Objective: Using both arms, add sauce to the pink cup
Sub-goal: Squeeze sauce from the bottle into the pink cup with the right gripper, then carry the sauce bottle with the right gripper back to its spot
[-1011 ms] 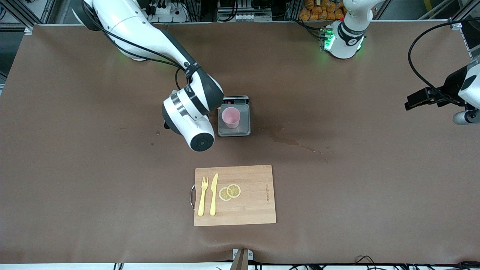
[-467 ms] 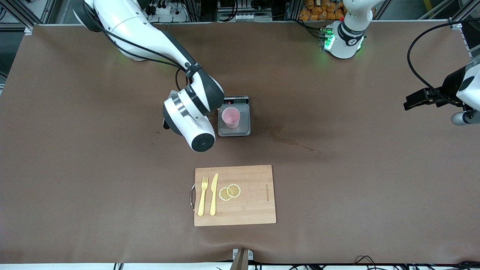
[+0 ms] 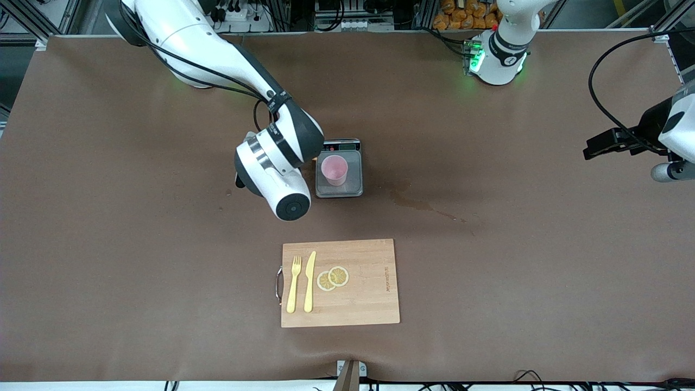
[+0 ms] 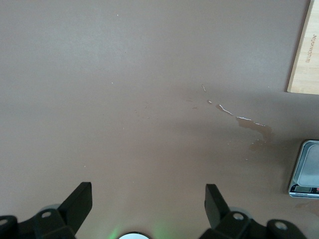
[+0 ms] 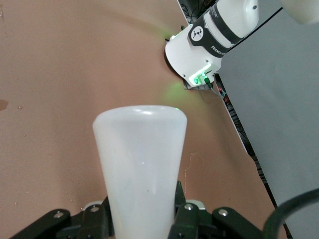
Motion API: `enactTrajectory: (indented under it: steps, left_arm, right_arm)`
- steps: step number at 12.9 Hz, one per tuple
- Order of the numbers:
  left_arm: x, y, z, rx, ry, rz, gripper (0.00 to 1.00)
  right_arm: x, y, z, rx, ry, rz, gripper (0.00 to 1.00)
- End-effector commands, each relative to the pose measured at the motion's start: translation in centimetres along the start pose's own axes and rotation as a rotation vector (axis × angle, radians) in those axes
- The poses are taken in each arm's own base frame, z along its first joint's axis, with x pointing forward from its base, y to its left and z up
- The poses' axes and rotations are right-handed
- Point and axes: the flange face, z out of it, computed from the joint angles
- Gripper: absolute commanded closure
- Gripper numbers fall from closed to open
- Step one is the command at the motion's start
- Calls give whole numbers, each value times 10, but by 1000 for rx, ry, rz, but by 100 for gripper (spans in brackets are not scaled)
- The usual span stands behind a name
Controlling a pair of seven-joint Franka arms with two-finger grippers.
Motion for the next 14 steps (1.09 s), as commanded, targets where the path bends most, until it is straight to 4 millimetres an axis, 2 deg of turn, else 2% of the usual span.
enactTrajectory:
  steps: [1,3,5,8,9,11,14]
  left_arm:
    - [-7,2,-3,-10,12,-7,0]
    - [-7,2,-1,-9,9,-7,0]
    - [-7,1,-1,-10,7,-7,0]
    - [-6,2,0,-9,8,-5,0]
    - [-6,3,0,-5,8,-1,0]
    - [-6,7,1,-1,9,8,0]
    - [-6,8,0,0,11,9,0]
  right_arm:
    - [16,-11,-10,-13,-29,-13,57]
    - [20,-15,-22,1,-125,-99,57]
    - [36,-33,-31,0,-227,-212,57]
    - [54,-47,-33,13,-269,-368,55]
    - [70,-59,-34,5,-317,-465,55]
    - [98,-61,-40,7,-402,-610,55]
    - [158,-83,-44,35,-498,-758,52]
